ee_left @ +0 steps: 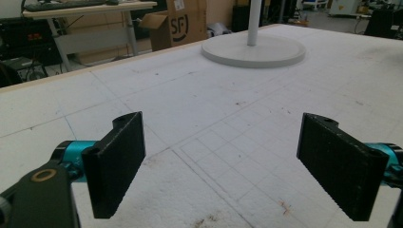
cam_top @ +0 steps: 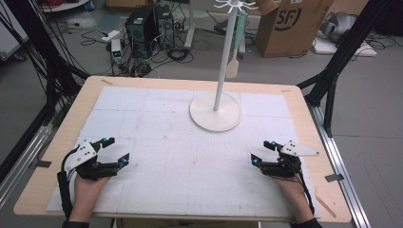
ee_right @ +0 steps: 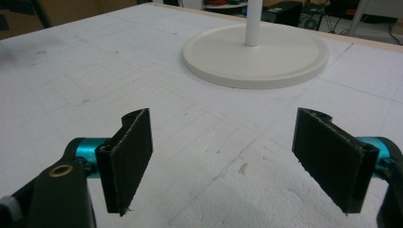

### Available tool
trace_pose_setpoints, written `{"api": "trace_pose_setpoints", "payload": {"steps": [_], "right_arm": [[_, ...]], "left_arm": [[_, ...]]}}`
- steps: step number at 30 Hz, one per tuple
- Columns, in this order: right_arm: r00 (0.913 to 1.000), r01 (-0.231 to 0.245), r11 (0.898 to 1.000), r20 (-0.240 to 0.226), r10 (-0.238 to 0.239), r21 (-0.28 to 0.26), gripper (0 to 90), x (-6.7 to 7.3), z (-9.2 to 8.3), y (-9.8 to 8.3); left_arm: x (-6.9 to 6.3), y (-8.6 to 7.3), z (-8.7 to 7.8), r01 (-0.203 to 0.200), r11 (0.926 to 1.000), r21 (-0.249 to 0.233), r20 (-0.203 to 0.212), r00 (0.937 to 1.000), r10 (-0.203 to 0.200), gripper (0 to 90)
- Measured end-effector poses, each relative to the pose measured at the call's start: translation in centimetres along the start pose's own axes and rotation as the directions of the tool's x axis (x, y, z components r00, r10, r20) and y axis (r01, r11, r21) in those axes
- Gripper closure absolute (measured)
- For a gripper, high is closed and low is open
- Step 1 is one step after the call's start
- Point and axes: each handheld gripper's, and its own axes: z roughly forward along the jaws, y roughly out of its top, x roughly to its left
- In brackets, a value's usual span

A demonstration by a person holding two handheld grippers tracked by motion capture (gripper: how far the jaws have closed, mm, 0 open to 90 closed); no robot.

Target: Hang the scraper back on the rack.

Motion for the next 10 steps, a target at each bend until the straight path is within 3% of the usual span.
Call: {"api": "trace_pose_setpoints", "payload": {"steps": [7,10], "right_arm": [[0.9999,-0.016,1.0,-0.004,0.016,-0.01,20.9,-0.14,0.08,-0.76],[1.0,-0.002,1.0,-0.007,0.002,-0.023,20.9,0.0,0.04,-0.78]], "left_arm": [[0.01,0.0,0.01,0.002,1.0,0.0,-0.001,1.0,-0.002,17.1],[0.01,0.0,0.02,0.003,1.0,-0.001,-0.001,1.0,-0.003,17.0]]}}
